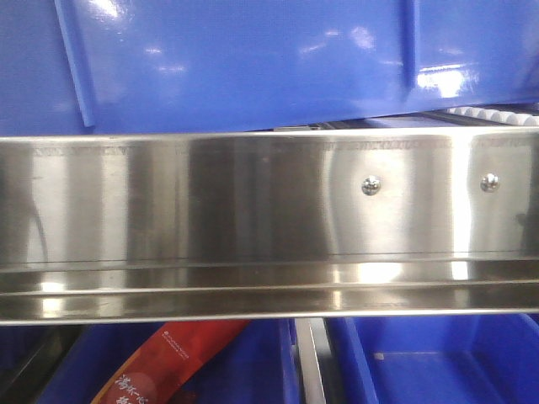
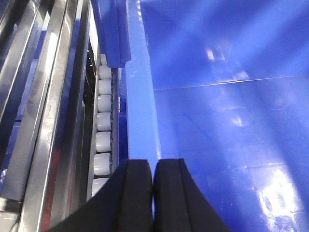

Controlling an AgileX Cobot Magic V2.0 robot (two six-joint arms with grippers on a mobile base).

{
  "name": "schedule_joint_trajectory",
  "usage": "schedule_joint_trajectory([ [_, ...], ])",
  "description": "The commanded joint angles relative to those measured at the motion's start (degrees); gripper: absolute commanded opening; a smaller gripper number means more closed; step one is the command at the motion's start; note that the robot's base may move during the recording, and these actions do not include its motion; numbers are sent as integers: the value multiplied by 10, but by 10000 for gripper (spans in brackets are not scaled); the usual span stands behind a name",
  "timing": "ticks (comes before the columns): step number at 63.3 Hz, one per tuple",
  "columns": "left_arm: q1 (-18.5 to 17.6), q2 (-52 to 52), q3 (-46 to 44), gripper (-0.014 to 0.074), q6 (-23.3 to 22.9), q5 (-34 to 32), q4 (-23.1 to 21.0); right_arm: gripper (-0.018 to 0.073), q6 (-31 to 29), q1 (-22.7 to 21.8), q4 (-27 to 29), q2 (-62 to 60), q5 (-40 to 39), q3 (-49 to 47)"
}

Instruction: Move blue bin to conveyor side

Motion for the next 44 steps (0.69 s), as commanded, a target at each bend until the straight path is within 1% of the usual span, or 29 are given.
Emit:
schedule_joint_trajectory([
  [1, -3, -3, 0, 3, -5, -7, -5, 370, -2, 0, -3, -12, -7, 7],
  [36, -3, -3, 0, 3, -5, -8, -5, 370, -2, 0, -3, -11, -7, 7],
  [38, -3, -3, 0, 3, -5, -8, -5, 361, -2, 0, -3, -11, -7, 7],
  [40, -3, -3, 0, 3, -5, -8, -5, 335, -2, 0, -3, -11, -7, 7],
  [44, -3, -3, 0, 3, -5, -8, -5, 259, -2, 0, -3, -11, -7, 7],
])
